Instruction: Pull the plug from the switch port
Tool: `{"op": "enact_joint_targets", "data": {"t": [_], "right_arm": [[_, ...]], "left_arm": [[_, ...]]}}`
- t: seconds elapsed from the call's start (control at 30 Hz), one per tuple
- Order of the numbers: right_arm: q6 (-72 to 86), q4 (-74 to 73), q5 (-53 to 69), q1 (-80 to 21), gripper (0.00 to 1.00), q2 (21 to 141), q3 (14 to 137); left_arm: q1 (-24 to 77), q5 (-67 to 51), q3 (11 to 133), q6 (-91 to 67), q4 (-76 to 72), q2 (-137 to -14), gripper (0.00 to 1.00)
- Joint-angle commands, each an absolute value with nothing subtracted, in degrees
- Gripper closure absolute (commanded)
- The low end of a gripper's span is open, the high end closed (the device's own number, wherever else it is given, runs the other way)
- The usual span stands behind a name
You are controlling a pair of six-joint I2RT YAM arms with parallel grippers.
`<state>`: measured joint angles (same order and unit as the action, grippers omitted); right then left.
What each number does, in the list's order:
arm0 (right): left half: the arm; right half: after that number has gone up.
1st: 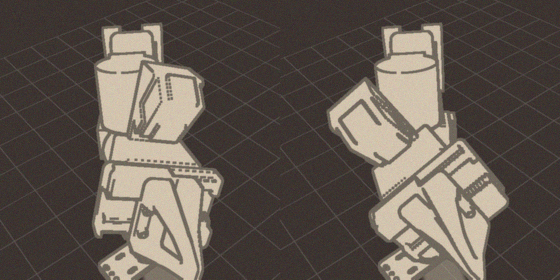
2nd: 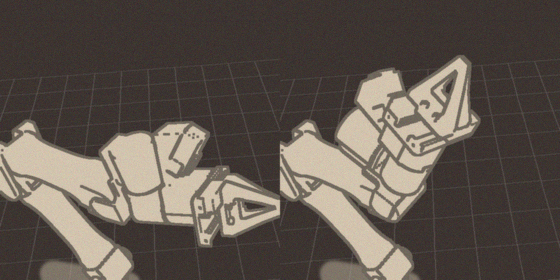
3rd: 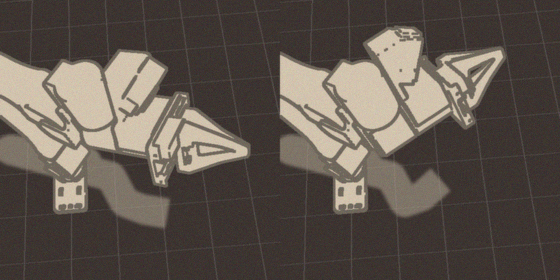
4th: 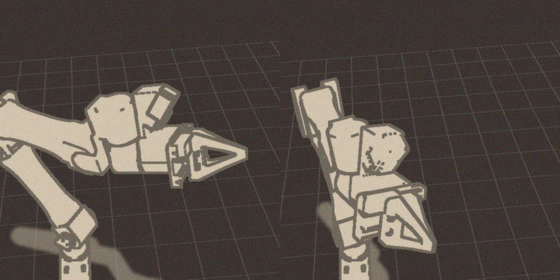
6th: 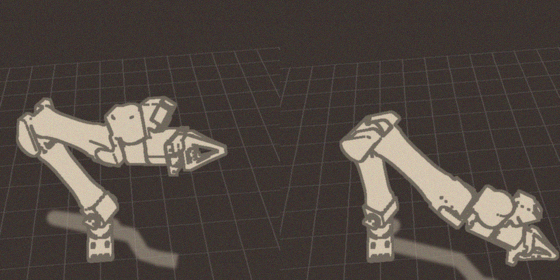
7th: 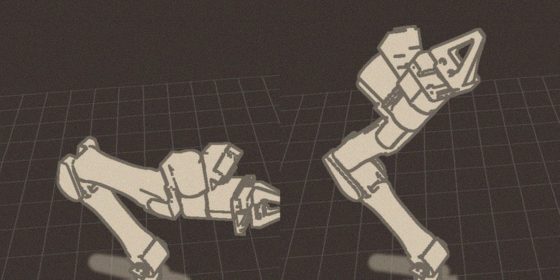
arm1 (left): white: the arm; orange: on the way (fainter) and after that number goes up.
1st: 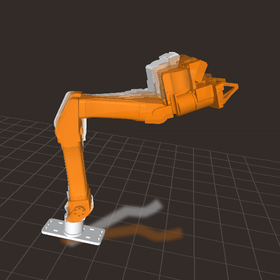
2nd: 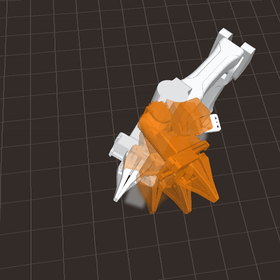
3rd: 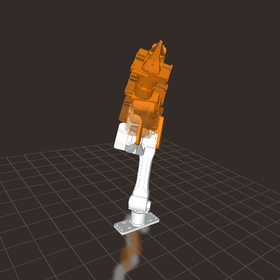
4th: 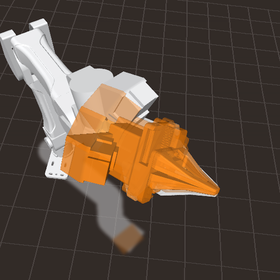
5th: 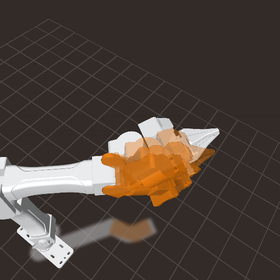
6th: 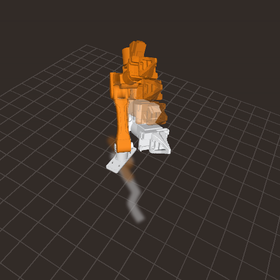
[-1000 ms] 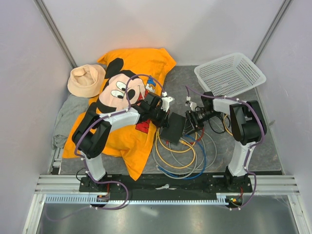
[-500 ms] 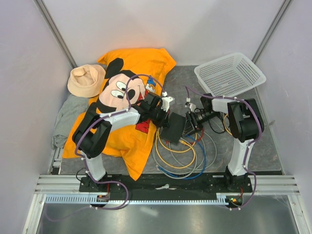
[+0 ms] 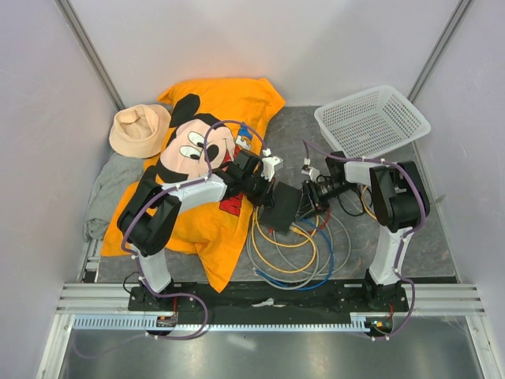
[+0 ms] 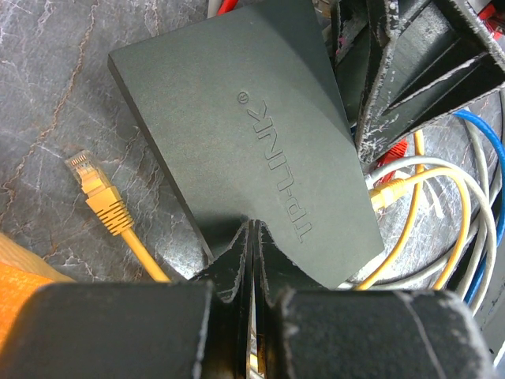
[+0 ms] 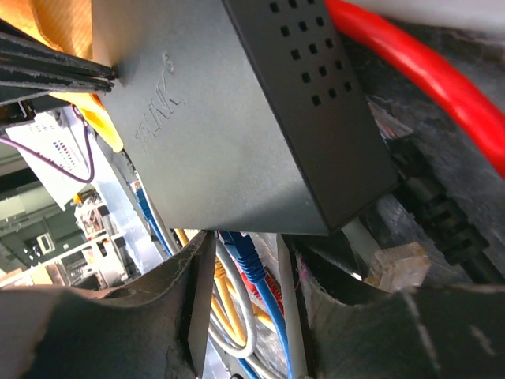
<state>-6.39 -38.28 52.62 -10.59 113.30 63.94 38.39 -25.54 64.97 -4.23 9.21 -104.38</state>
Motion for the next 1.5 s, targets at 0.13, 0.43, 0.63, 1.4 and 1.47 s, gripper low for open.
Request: {"op": "enact_joint_targets", "data": {"t": [0.13,0.43,0.63,1.4,1.47], "right_arm": [[-4.8,-31.4,45.5,-10.5,0.61,111.9,62.8],[-4.3,-30.9,40.4,-10.5,0.74,111.0,61.3],[-3.4,-29.8,36.2,-10.4,0.79,109.4,59.6],[-6.8,-35.3,30.5,-12.8,0.94,114.1,63.5],[-6.7,-35.8,30.4,-12.1,0.96,114.5,65.0]], "left_arm": [[39.0,-24.1,64.8,-5.4,9.1,-105.2,0.98],[39.5,-23.7,64.7,-5.1,9.1,-105.4,0.98],[39.7,-23.5,64.3,-4.9,8.7,-105.1,0.98],[40.2,-23.0,64.3,-4.3,8.6,-105.6,0.98],[40.2,-22.9,64.2,-4.3,8.5,-105.5,0.98]]}}
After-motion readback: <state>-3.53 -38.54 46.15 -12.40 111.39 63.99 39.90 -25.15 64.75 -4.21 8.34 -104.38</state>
